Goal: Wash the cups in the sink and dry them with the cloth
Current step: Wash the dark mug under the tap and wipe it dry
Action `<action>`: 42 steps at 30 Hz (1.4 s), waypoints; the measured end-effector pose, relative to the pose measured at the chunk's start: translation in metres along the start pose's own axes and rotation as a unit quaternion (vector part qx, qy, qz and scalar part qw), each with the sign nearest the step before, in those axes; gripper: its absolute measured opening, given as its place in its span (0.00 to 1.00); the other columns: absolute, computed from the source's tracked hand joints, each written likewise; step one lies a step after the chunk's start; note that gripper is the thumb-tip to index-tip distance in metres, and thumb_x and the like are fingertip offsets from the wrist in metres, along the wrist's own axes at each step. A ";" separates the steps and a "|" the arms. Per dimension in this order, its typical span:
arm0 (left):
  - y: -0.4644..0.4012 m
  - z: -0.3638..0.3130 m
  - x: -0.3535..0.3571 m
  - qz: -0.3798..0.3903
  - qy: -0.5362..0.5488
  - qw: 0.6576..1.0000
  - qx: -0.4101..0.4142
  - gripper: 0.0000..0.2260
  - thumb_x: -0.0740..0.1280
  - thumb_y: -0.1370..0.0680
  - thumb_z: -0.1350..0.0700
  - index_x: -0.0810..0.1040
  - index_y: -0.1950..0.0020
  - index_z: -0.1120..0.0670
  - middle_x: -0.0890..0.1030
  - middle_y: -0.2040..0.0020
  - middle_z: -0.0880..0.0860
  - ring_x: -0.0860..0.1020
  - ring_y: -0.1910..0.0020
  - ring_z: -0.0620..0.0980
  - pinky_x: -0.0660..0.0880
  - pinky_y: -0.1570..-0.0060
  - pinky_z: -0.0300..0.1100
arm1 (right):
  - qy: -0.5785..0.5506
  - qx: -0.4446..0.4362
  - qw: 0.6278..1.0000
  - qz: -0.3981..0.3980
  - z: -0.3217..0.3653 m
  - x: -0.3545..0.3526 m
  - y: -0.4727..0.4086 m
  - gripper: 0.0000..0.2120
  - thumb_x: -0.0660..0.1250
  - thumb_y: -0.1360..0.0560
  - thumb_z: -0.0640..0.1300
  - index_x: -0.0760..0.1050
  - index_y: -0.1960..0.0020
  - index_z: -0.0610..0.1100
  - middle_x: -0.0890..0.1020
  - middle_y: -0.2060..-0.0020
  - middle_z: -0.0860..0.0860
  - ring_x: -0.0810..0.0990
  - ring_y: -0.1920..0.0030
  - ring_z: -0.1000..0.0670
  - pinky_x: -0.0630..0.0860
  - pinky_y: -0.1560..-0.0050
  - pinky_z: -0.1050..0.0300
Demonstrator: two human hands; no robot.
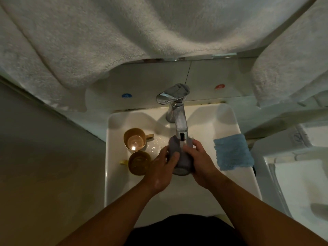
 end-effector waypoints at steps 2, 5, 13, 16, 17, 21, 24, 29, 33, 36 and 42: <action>0.000 0.000 0.004 0.003 0.005 1.000 0.009 0.19 0.68 0.26 0.33 0.67 0.39 0.31 0.79 0.37 0.44 0.79 0.41 0.45 0.81 0.41 0.52 | 0.076 -0.049 0.995 -0.050 0.001 0.002 -0.001 0.14 0.69 0.23 0.54 0.74 0.39 0.52 0.82 0.44 0.47 0.83 0.45 0.46 0.82 0.45 0.42; 0.001 -0.007 -0.007 0.011 0.013 1.000 0.025 0.27 0.79 0.29 0.48 0.68 0.37 0.35 0.79 0.40 0.43 0.80 0.44 0.41 0.81 0.48 0.40 | 0.176 -0.121 0.973 -0.090 0.009 0.004 0.003 0.14 0.65 0.21 0.58 0.73 0.52 0.46 0.82 0.57 0.49 0.82 0.55 0.51 0.82 0.54 0.46; -0.002 -0.017 -0.020 -0.026 -0.172 0.981 0.090 0.39 0.84 0.38 0.49 0.69 0.31 0.46 0.78 0.41 0.43 0.79 0.46 0.43 0.79 0.50 0.37 | 0.366 -0.189 0.906 -0.096 0.035 0.013 0.006 0.16 0.64 0.20 0.56 0.79 0.61 0.48 0.81 0.67 0.53 0.81 0.64 0.50 0.78 0.63 0.59; -0.003 -0.018 -0.011 -0.054 -0.222 0.960 0.160 0.37 0.83 0.38 0.49 0.70 0.33 0.48 0.78 0.41 0.44 0.78 0.44 0.44 0.79 0.47 0.41 | 0.338 -0.164 0.924 -0.070 0.026 0.019 0.006 0.10 0.69 0.24 0.60 0.80 0.58 0.54 0.84 0.64 0.55 0.83 0.62 0.56 0.79 0.58 0.62; -0.003 -0.017 -0.010 -0.058 -0.218 0.960 0.168 0.37 0.82 0.38 0.49 0.70 0.33 0.48 0.77 0.40 0.43 0.77 0.43 0.43 0.79 0.45 0.42 | 0.323 -0.159 0.931 -0.066 0.026 0.017 0.007 0.10 0.71 0.25 0.58 0.81 0.59 0.53 0.84 0.65 0.54 0.83 0.63 0.56 0.80 0.59 0.60; -0.009 -0.007 -0.019 -0.052 -0.161 0.979 0.111 0.38 0.82 0.37 0.40 0.71 0.31 0.44 0.75 0.36 0.43 0.76 0.39 0.43 0.80 0.43 0.45 | 0.220 -0.158 0.962 -0.019 0.028 0.007 0.011 0.02 0.74 0.25 0.44 0.84 0.57 0.47 0.86 0.65 0.49 0.85 0.63 0.52 0.79 0.60 0.58; -0.012 -0.008 -0.023 -0.016 -0.128 0.990 0.053 0.38 0.83 0.38 0.40 0.72 0.32 0.43 0.78 0.38 0.46 0.79 0.43 0.46 0.83 0.55 0.40 | 0.247 -0.174 0.953 0.038 0.030 0.005 0.014 0.02 0.72 0.24 0.41 0.84 0.54 0.45 0.86 0.64 0.51 0.85 0.61 0.54 0.79 0.59 0.62; -0.009 -0.014 -0.035 -0.087 -0.226 0.965 0.102 0.42 0.84 0.39 0.47 0.70 0.30 0.51 0.76 0.36 0.50 0.76 0.42 0.47 0.76 0.50 0.36 | 0.446 -0.189 0.874 0.043 0.029 0.011 0.012 0.16 0.73 0.25 0.52 0.78 0.40 0.46 0.78 0.49 0.57 0.79 0.50 0.58 0.74 0.53 0.71; -0.006 -0.020 -0.040 -0.113 -0.240 0.956 0.126 0.43 0.85 0.40 0.49 0.71 0.29 0.51 0.73 0.36 0.47 0.74 0.40 0.47 0.71 0.51 0.33 | 0.284 -0.203 0.936 0.049 0.025 0.006 0.016 0.23 0.74 0.33 0.53 0.75 0.39 0.54 0.75 0.37 0.49 0.78 0.40 0.53 0.78 0.44 0.61; -0.005 -0.019 -0.049 -0.113 -0.205 0.961 0.149 0.42 0.86 0.40 0.55 0.70 0.30 0.50 0.73 0.37 0.45 0.74 0.40 0.46 0.71 0.49 0.33 | 0.087 -0.111 0.988 0.068 0.022 0.009 0.018 0.21 0.70 0.26 0.45 0.73 0.34 0.52 0.81 0.39 0.47 0.82 0.41 0.46 0.82 0.46 0.49; -0.010 -0.013 -0.047 -0.088 -0.226 0.955 0.171 0.43 0.85 0.40 0.56 0.68 0.29 0.49 0.71 0.31 0.50 0.73 0.35 0.49 0.74 0.43 0.33 | 0.132 -0.017 0.988 0.081 0.025 0.022 0.015 0.14 0.71 0.23 0.38 0.78 0.38 0.47 0.84 0.45 0.46 0.84 0.47 0.45 0.84 0.52 0.54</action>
Point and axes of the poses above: each hand's wrist, its own y-axis away from the middle knuckle, its own x-axis out of the palm, z = x × y, the point moved 5 cm from there along -y, towards the middle knuckle
